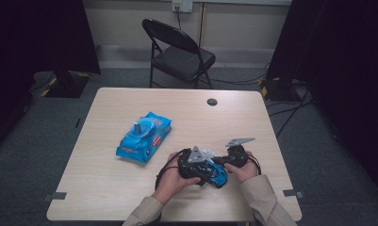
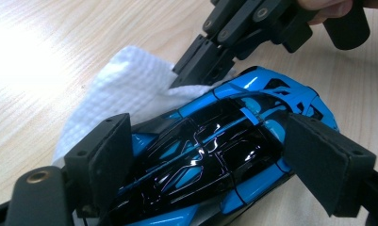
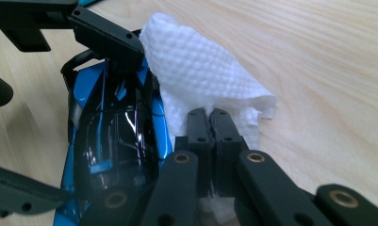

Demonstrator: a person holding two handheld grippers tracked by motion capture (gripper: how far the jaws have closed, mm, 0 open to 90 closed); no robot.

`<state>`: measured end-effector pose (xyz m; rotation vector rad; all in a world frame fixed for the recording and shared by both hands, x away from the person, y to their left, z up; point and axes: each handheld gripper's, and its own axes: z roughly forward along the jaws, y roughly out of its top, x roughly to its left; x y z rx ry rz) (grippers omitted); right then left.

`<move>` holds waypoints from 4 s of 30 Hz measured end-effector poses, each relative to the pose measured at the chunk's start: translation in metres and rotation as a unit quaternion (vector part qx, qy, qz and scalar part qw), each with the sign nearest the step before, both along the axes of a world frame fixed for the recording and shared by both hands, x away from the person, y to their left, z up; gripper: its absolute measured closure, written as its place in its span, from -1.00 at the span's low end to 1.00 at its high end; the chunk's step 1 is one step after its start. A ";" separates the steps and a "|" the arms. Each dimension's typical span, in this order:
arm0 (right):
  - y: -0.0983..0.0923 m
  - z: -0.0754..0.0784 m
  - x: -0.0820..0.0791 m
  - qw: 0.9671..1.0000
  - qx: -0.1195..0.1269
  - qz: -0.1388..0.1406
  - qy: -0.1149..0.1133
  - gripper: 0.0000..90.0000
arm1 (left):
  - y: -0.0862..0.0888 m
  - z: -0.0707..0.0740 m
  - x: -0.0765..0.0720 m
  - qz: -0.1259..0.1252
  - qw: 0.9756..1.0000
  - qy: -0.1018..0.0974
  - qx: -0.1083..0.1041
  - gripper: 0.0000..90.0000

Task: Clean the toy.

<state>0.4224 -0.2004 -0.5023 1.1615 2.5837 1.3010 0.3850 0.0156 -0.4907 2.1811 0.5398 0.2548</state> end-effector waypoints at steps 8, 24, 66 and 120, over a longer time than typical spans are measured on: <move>0.010 0.002 0.006 1.000 -0.009 0.005 0.002 0.97 | 0.000 0.000 0.000 0.000 1.000 0.001 0.003 -0.63; 0.037 0.002 0.025 1.000 -0.007 0.007 0.015 0.97 | 0.000 0.000 0.000 -0.001 1.000 0.001 -0.002 -0.62; 0.035 0.060 -0.038 0.995 0.074 0.024 -0.060 0.96 | 0.079 0.029 -0.019 0.033 0.999 0.000 -0.029 -0.57; 0.077 0.019 -0.027 0.989 -0.083 0.054 -0.111 -0.53 | 0.147 -0.008 -0.042 0.027 0.998 0.052 0.020 0.71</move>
